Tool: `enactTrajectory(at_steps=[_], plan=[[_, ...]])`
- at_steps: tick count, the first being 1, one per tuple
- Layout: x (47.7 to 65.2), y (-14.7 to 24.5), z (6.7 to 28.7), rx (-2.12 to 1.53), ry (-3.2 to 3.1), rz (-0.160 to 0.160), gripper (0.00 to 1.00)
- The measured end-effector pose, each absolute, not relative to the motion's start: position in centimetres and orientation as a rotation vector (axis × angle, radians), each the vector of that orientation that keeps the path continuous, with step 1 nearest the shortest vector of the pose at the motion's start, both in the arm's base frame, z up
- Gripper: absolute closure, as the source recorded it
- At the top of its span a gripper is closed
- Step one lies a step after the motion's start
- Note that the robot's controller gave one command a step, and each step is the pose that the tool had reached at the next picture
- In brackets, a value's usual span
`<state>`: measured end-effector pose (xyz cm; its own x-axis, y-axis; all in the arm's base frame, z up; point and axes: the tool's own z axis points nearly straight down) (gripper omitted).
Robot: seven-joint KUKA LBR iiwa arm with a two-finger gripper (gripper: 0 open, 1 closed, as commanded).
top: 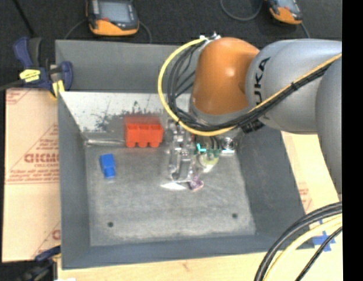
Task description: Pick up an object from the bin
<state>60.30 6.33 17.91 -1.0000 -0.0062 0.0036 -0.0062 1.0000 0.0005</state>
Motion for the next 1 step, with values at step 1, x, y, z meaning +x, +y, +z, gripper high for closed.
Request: enactTrajectory(at_steps=[1], plan=[[58.22, 4.6, 8.1, 0.22, -3.131, 0.001, 0.0]])
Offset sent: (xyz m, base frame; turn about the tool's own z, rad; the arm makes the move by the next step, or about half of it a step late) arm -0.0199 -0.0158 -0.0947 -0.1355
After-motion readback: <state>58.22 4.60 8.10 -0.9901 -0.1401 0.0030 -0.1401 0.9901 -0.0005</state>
